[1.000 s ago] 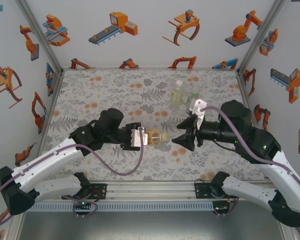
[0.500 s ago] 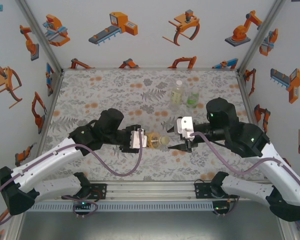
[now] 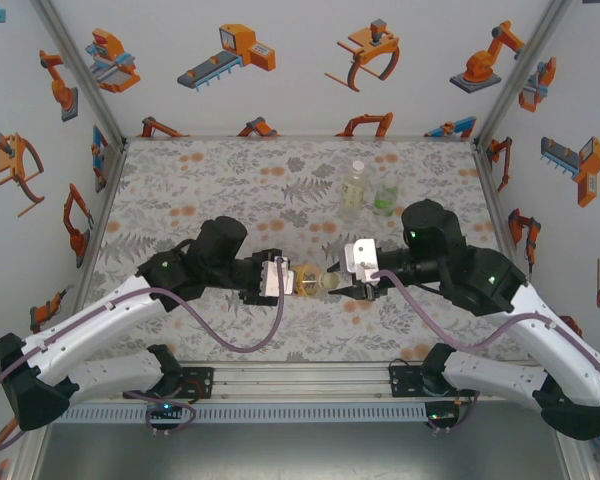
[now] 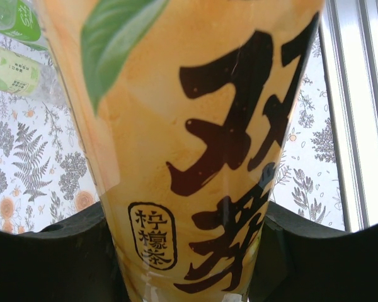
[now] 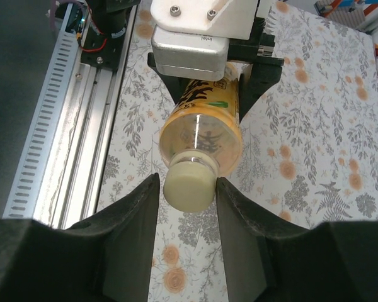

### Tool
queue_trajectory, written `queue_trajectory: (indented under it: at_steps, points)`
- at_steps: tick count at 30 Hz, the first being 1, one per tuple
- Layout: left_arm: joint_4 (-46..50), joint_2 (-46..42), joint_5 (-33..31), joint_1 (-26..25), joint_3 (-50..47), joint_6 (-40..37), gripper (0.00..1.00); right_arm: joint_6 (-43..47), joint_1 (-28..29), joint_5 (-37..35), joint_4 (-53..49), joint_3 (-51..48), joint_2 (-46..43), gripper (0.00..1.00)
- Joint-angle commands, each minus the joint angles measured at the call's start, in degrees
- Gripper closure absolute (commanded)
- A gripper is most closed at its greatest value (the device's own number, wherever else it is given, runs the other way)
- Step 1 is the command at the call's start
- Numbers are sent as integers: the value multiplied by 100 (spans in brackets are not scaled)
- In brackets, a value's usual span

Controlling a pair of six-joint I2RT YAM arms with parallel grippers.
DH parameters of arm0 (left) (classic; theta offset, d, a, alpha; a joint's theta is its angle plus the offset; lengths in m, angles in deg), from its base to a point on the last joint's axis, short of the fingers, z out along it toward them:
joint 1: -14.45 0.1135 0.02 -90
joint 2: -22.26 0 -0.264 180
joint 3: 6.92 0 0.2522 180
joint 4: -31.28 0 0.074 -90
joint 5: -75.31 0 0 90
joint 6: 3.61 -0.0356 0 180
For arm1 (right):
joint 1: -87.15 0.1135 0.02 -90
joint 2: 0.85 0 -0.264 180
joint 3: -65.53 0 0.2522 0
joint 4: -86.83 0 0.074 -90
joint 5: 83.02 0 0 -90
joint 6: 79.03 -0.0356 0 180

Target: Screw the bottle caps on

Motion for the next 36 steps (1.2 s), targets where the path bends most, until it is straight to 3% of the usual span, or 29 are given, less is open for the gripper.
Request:
queue_trajectory:
  at_steps: [1,21,30,36]
  points:
    - [0,-45,152,6,133,40,100,26,65,-54,196,-82,-44,62]
    - [-380,23,-173,32,237,584,100,-633,366,-1191,832,-607,-438,100]
    - [-83,29,4,32,407,191,100,-881,377,-1007,462,-271,7,100]
    - [-115,102,-168,58,499,-23,100,-2557,377,-864,545,-18,457,100]
